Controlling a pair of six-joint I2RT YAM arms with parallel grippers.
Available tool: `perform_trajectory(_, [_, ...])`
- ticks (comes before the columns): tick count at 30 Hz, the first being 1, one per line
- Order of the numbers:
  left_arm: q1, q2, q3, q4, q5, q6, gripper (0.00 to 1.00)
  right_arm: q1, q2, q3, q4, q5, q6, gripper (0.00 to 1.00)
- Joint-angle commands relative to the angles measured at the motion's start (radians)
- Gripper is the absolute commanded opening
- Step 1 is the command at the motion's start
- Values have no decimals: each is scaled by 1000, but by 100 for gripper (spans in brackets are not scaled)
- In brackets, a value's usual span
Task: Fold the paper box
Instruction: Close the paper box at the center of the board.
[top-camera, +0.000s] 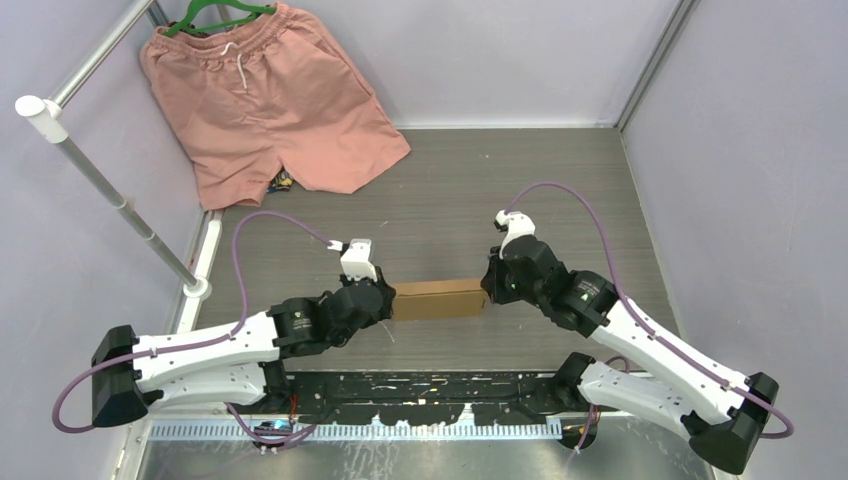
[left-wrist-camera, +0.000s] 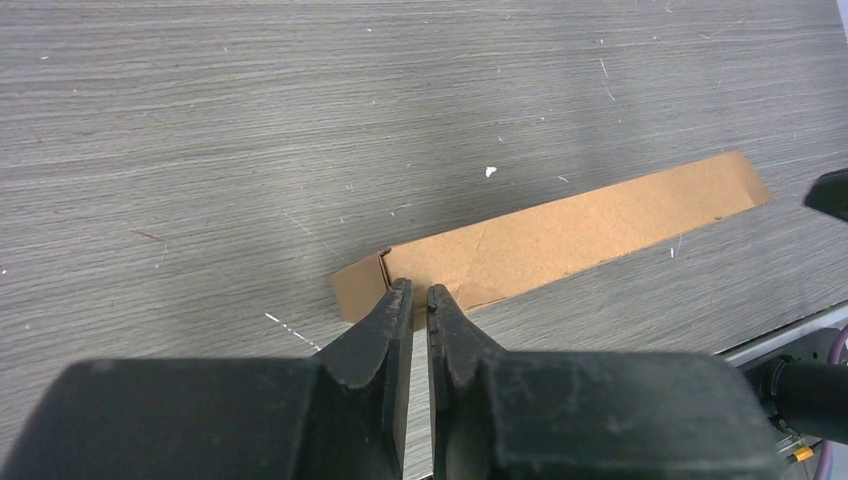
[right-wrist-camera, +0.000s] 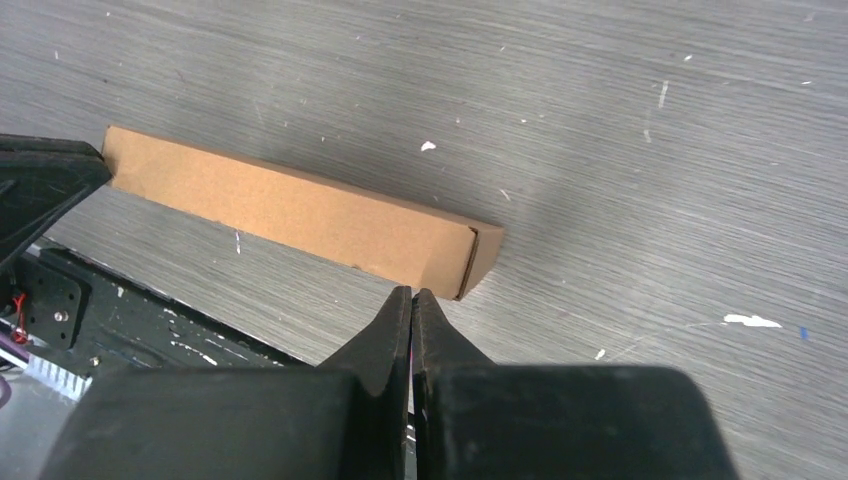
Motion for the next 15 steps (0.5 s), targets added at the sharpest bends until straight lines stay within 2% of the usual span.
perform_trajectory(1, [-6, 16, -38, -118, 19, 4, 12, 1, -1, 105, -118, 94, -12, 5])
perform_trajectory(15, [-6, 12, -17, -135, 18, 18, 12, 1, 80, 111, -134, 116, -13, 5])
